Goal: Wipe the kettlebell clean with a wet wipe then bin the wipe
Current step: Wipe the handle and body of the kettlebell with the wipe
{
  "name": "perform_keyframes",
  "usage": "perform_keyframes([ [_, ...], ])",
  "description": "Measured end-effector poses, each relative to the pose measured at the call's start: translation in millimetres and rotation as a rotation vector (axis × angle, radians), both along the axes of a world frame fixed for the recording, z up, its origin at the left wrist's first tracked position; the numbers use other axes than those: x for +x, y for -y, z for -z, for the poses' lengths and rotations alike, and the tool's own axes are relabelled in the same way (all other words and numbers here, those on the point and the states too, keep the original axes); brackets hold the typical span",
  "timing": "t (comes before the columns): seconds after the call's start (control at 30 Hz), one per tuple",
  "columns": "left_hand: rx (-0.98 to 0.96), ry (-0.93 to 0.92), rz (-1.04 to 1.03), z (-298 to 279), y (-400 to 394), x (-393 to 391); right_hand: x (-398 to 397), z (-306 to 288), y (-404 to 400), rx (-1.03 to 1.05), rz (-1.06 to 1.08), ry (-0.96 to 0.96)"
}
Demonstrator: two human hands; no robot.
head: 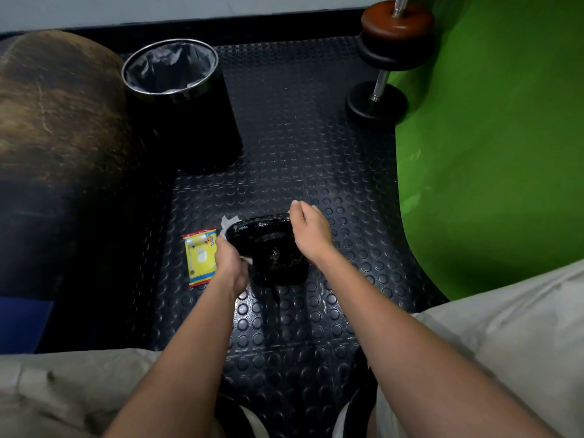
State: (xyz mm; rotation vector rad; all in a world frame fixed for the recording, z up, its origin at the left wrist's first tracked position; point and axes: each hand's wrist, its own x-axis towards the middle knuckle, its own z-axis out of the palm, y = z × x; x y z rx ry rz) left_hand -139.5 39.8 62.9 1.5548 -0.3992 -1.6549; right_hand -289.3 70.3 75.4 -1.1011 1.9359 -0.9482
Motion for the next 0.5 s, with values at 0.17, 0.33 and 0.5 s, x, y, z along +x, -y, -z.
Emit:
perform_keyframes([
  [0.17, 0.051, 0.309, 0.084, 0, 8, 2, -1, 0, 0, 0.013, -0.005, 0.016],
  [0.33, -0.421, 0.84, 0.225, -11, -9, -11, -5, 2, -3, 0.014, 0.007, 0.035],
  [0.5, -0.897, 1.202, 0.412, 1, -16, -14, -8, 4, -5, 0.006, 0.018, 0.036],
])
